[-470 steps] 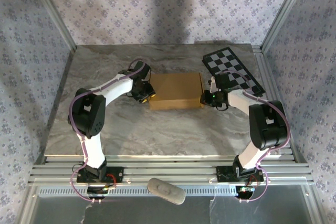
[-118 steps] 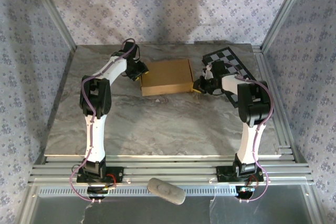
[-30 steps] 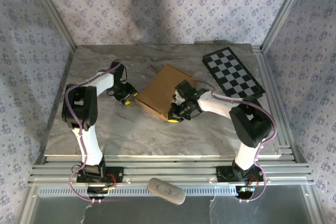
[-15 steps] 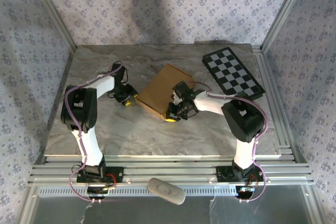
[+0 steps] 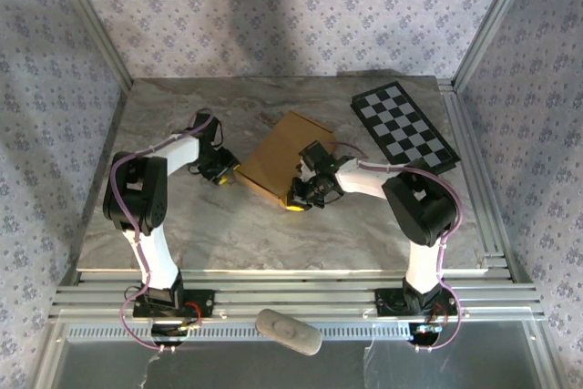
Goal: Fold the paper box
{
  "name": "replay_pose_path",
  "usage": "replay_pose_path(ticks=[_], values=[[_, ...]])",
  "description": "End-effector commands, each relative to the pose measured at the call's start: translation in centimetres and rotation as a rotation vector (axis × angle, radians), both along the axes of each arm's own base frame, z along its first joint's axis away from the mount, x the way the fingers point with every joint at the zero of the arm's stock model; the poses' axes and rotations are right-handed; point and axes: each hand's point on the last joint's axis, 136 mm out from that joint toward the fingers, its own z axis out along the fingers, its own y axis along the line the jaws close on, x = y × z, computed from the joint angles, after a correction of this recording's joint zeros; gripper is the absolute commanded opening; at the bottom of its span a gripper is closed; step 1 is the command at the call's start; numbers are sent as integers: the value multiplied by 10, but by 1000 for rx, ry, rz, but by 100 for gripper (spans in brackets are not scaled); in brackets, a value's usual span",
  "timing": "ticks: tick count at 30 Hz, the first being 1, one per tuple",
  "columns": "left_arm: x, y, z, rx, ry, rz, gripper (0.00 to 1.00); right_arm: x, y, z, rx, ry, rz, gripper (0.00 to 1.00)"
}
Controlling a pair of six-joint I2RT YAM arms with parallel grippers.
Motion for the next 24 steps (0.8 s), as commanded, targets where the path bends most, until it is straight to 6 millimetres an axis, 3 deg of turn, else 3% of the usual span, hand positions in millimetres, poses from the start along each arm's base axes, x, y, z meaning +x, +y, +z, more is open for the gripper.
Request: replay_pose_path(ticks=[1,19,24], values=[[-37,-25,-7,-63,106,-52,46,12,12,4,41,-32,-8,7],[-58,-36,-13,-50,118,-53,46,10,20,-3,73,11,2,6],[-62,-31,-12,-34,114,-42,46,8,11,3,59,10,2,7]])
